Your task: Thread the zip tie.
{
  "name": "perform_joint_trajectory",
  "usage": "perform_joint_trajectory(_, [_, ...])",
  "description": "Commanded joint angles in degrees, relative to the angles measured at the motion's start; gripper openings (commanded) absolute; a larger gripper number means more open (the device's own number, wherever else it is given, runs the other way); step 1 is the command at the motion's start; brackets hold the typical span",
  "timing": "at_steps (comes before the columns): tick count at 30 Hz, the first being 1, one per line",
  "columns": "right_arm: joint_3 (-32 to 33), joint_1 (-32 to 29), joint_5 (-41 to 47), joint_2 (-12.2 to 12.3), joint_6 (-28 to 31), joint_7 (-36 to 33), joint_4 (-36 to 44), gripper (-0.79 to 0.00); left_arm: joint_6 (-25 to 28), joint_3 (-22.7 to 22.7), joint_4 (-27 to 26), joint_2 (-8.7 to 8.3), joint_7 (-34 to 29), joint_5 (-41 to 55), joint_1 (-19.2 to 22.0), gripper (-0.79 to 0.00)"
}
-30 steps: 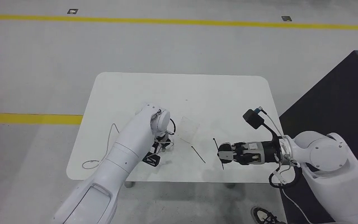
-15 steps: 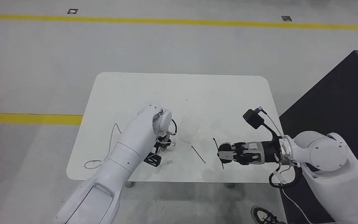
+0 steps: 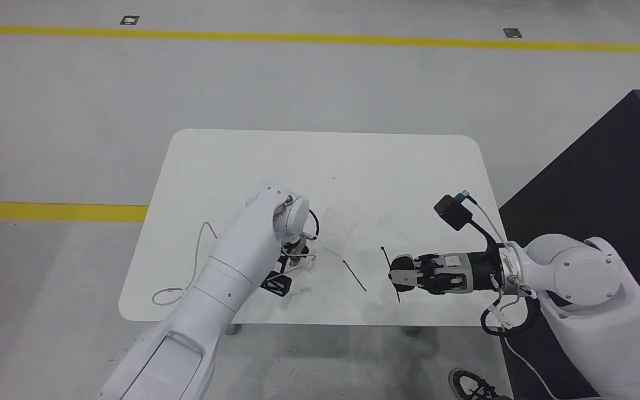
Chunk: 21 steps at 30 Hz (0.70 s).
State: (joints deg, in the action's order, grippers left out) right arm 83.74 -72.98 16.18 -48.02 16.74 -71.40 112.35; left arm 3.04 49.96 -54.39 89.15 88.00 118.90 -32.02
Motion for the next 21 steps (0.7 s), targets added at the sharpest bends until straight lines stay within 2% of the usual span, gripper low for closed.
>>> perform_joint_trajectory(1, [0.00, 0.00, 0.00, 0.00, 0.00, 0.00, 0.00, -0.785, 0.30, 0.27, -1.21, -0.27, 0.00, -0.45, -0.78, -0.785])
perform_joint_trajectory(5, [0.00, 0.00, 0.00, 0.00, 0.00, 0.00, 0.00, -0.785, 0.34, 1.15, -3.63, -0.76, 0.00, -0.10, -2.01, -0.785])
perform_joint_trajectory(9, [0.00, 0.00, 0.00, 0.00, 0.00, 0.00, 0.00, -0.785, -1.59, 5.01, -7.78, -1.79, 0.00, 2.54, -3.71, -0.785])
perform_joint_trajectory(17, [0.00, 0.00, 0.00, 0.00, 0.00, 0.00, 0.00, -0.785, -8.73, 15.32, -22.85, -4.85, -3.34, 5.36, -13.86, -0.785])
perform_joint_trajectory(19, [0.00, 0.00, 0.00, 0.00, 0.00, 0.00, 0.00, -0.785, -11.23, 16.58, -24.71, -5.21, -3.87, 7.53, -15.89, -0.785])
perform_joint_trajectory(21, [0.00, 0.00, 0.00, 0.00, 0.00, 0.00, 0.00, -0.785, -11.69, 16.74, -24.85, -5.26, -3.80, 7.85, -16.07, -0.785])
